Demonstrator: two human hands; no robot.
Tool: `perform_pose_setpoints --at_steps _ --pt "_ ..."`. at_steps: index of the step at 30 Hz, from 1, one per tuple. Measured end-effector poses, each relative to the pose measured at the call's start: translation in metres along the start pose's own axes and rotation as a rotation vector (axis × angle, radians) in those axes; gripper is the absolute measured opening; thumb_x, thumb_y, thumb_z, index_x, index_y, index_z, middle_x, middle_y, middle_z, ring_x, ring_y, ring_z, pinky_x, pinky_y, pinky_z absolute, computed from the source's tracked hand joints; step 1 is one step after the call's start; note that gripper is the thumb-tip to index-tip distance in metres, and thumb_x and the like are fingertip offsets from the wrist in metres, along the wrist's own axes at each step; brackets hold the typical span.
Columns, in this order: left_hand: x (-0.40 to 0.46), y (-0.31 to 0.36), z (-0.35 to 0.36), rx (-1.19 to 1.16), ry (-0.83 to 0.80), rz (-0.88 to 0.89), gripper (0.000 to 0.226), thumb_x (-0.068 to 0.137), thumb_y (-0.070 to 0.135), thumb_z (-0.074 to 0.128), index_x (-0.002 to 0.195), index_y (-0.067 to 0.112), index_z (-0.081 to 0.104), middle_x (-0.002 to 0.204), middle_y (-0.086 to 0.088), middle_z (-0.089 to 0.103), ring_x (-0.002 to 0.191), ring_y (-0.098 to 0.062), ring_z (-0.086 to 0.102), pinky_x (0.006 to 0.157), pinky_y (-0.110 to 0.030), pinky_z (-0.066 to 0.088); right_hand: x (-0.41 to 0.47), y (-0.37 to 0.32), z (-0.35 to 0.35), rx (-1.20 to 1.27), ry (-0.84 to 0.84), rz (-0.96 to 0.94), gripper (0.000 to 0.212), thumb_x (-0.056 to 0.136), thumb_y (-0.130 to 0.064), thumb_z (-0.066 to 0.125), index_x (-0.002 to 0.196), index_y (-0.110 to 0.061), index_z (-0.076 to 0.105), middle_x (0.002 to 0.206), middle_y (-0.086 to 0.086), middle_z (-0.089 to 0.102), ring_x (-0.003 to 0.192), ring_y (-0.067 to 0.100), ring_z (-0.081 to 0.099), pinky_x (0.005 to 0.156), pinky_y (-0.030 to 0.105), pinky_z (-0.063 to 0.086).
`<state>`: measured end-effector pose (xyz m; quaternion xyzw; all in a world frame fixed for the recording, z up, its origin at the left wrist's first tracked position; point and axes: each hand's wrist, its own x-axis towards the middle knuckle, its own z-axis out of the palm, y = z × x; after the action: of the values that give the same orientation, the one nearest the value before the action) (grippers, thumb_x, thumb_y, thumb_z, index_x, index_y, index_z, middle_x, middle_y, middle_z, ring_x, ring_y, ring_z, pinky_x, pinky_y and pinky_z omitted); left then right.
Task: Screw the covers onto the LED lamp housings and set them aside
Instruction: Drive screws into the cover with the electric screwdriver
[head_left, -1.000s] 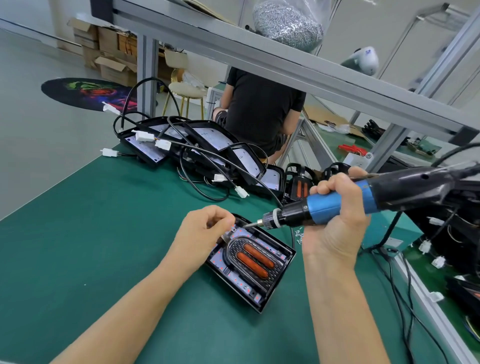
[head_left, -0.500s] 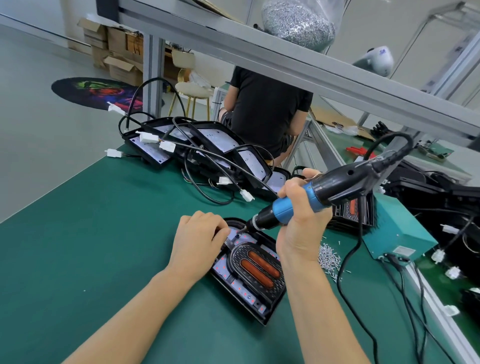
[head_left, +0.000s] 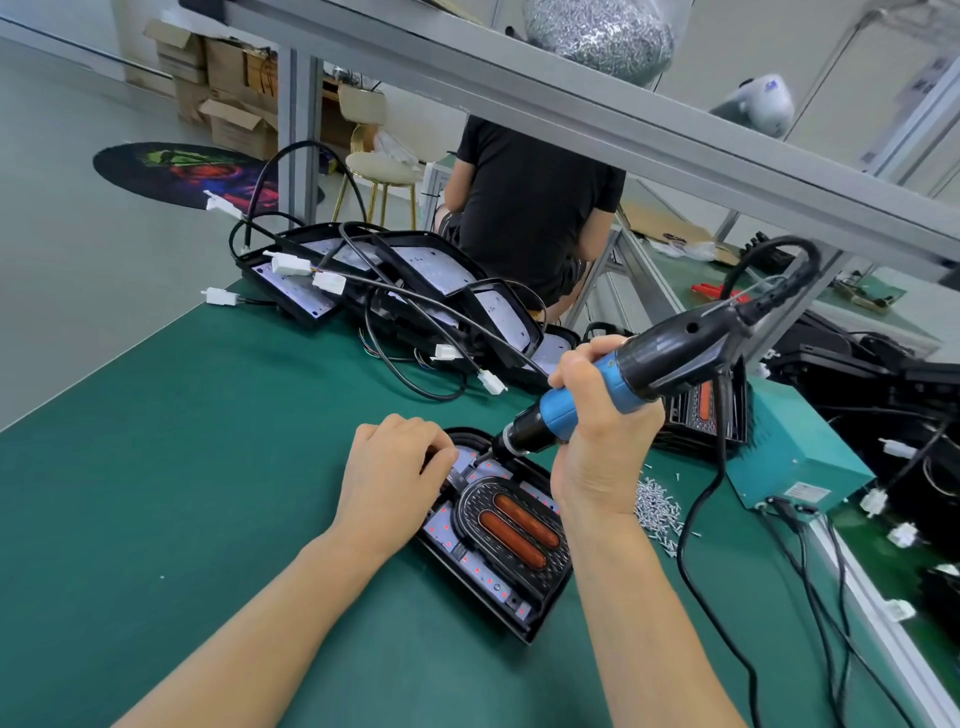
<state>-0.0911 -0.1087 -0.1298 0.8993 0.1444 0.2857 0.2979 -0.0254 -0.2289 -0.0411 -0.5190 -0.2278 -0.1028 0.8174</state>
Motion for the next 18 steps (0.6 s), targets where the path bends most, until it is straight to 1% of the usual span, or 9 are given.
perform_pose_setpoints --at_steps 5,8,10,12,15,18 --pt "0.0 0.0 -0.002 0.0 -0.002 -0.004 0.015 0.091 0.024 0.058 0.077 0.022 0.063 0.075 0.017 0.056 0.08 -0.011 0.046 0.079 -0.025 0.024 0.0 -0.001 0.003 0.005 0.025 0.016 0.021 0.073 -0.002 0.066 0.075 -0.022 0.061 0.074 0.002 0.054 0.06 0.014 0.055 0.063 0.023 0.049" --pt "0.001 0.001 -0.002 0.008 -0.007 -0.009 0.016 0.091 0.023 0.057 0.076 0.024 0.061 0.075 0.017 0.057 0.079 -0.01 0.046 0.08 -0.024 0.024 0.0 -0.003 0.002 -0.005 0.005 0.015 0.024 0.073 -0.002 0.066 0.071 -0.026 0.062 0.072 0.001 0.055 0.065 0.018 0.051 0.065 0.023 0.048" --pt "0.001 0.001 -0.003 0.031 -0.015 -0.013 0.016 0.091 0.023 0.057 0.075 0.023 0.062 0.075 0.017 0.057 0.079 -0.011 0.047 0.08 -0.025 0.024 -0.003 -0.004 0.001 -0.007 -0.021 0.018 0.023 0.074 -0.002 0.065 0.072 -0.025 0.061 0.075 0.004 0.053 0.07 0.022 0.048 0.068 0.024 0.047" --pt "0.002 0.002 -0.004 0.053 -0.03 -0.018 0.016 0.09 0.022 0.058 0.075 0.022 0.063 0.074 0.017 0.056 0.079 -0.012 0.048 0.079 -0.025 0.024 -0.005 -0.008 0.0 -0.003 -0.008 0.015 0.023 0.074 -0.003 0.066 0.073 -0.026 0.062 0.077 0.004 0.052 0.072 0.023 0.048 0.071 0.025 0.048" --pt "0.004 0.005 -0.008 0.06 -0.049 -0.024 0.017 0.089 0.018 0.06 0.073 0.021 0.064 0.071 0.018 0.055 0.078 -0.015 0.049 0.081 -0.029 0.028 -0.007 -0.018 -0.011 0.046 0.113 -0.012 0.026 0.073 -0.004 0.067 0.077 -0.03 0.064 0.074 0.002 0.054 0.069 0.018 0.053 0.073 0.027 0.048" --pt "0.009 0.015 -0.012 0.055 -0.015 -0.011 0.015 0.088 0.016 0.062 0.074 0.019 0.067 0.08 0.011 0.063 0.084 -0.019 0.052 0.081 -0.033 0.029 -0.006 -0.033 -0.036 0.111 0.288 -0.082 0.026 0.072 -0.004 0.067 0.09 -0.02 0.057 0.07 0.002 0.054 0.062 0.014 0.057 0.072 0.028 0.049"
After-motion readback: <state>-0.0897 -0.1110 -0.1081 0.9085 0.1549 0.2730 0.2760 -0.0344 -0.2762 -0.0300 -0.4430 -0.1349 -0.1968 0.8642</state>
